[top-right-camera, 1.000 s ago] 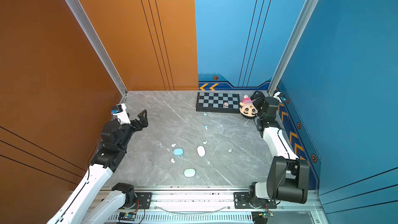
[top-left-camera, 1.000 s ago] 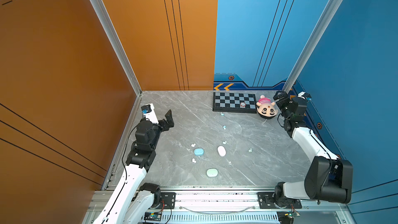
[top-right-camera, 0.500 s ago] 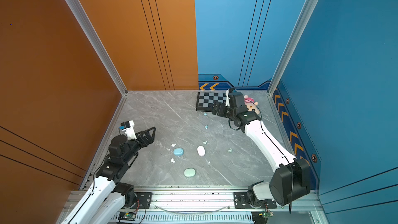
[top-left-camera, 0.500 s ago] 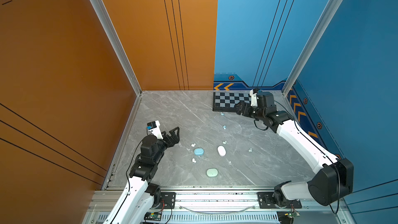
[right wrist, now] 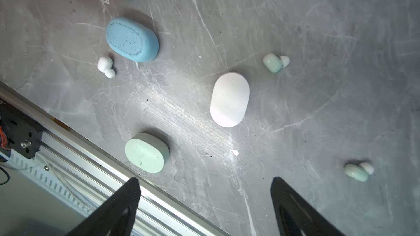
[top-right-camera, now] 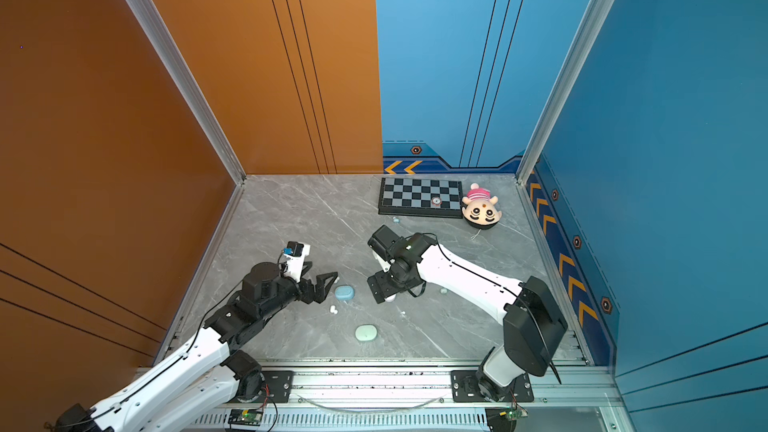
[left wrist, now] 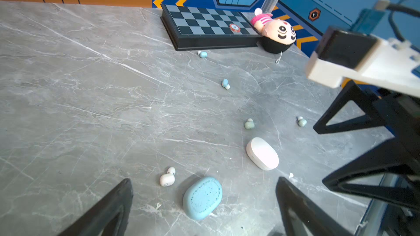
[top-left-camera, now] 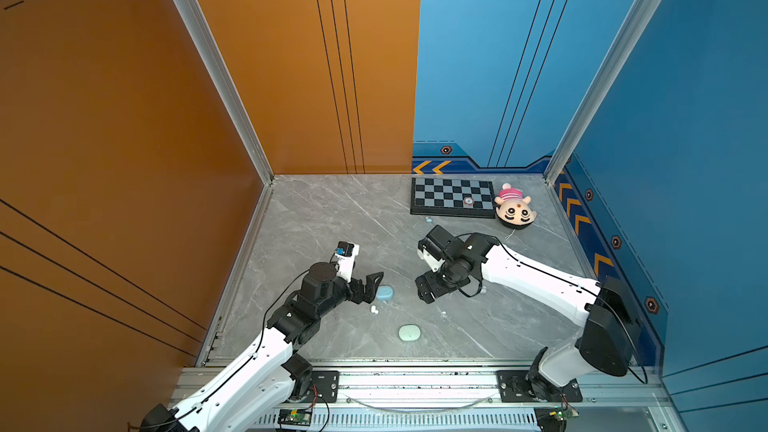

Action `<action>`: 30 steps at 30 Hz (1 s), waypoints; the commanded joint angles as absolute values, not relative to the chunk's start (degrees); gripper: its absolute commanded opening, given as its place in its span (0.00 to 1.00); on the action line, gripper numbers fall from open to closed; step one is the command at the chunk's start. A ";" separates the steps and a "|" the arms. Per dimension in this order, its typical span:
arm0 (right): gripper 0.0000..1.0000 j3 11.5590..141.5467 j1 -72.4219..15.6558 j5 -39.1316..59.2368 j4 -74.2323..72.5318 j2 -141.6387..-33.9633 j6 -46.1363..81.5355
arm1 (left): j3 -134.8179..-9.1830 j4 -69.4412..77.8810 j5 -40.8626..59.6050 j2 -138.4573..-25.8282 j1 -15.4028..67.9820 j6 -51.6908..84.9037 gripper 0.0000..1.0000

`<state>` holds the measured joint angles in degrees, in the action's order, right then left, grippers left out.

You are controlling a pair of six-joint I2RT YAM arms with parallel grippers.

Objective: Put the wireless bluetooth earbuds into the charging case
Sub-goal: 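Reach the right gripper down to the white oval charging case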

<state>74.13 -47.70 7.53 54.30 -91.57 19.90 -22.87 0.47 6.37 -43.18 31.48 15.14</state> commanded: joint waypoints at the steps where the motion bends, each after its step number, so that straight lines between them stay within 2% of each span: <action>1: 0.90 79.71 -46.68 4.93 63.53 -95.31 18.48 | -22.49 2.82 8.52 -42.89 32.73 11.70 0.98; 8: 0.86 81.35 -45.51 5.11 63.91 -100.50 17.62 | -25.23 1.32 10.45 -46.38 33.26 9.76 0.98; 14: 0.83 84.13 -46.92 4.65 62.03 -106.16 15.83 | -25.45 1.40 4.61 -46.25 36.86 11.01 0.98; 18: 0.77 85.14 -46.95 3.84 61.70 -109.11 16.20 | -26.00 0.71 2.28 -45.31 39.07 10.03 0.98; 24: 0.73 83.57 -46.64 4.48 59.84 -111.14 16.79 | -26.46 -0.47 0.56 -44.74 39.96 10.50 0.98; 30: 0.62 82.58 -46.23 4.90 58.41 -112.65 16.70 | -27.14 -0.47 0.21 -46.23 40.30 10.99 0.98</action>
